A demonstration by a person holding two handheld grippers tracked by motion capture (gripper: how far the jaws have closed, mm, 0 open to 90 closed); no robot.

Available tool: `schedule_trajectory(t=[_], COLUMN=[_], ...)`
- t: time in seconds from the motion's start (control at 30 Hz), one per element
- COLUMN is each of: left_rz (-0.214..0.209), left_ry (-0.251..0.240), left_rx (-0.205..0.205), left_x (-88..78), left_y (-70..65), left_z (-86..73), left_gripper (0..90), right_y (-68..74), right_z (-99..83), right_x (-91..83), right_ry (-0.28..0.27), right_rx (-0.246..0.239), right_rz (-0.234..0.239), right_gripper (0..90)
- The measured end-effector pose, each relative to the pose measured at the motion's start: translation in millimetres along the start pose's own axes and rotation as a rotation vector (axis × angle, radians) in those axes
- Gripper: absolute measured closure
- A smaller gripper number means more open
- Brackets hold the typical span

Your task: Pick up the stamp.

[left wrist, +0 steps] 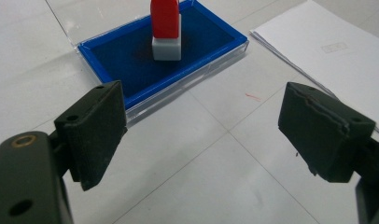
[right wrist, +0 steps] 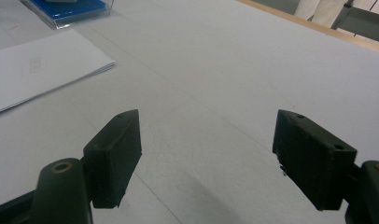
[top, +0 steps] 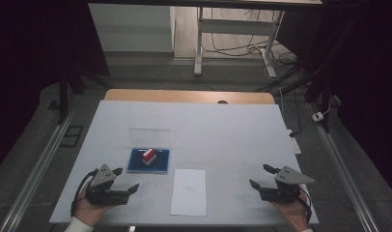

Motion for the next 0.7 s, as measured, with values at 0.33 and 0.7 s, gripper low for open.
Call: schedule_trajectory(t=[0.33, 0.7], left_rz=[0.008, 0.011], left_ry=[-0.007, -0.003], left_rx=[0.004, -0.001], left_x=[-1.1, -1.3], left_y=[0.1, -0.2], left_z=[0.3, 0.9], left_gripper=[15.9, 16.3], right_y=[0.9, 0.2], right_z=[-0.6, -0.9], right_x=[1.3, 2.1], right_ry=[0.012, 0.009], right_rx=[-0.005, 0.002], right_rz=[-0.007, 0.002], right_gripper=[24.5, 25.1])
Point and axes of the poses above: each handheld gripper's, and its own axes: x roughly forward along the jaws, z roughly out of its top, y roughly to its left, the point moved 5 cm from there along x, roughly forward along the jaws, and after that the axes turned 1 degree about -x, right-handed, at the moved point
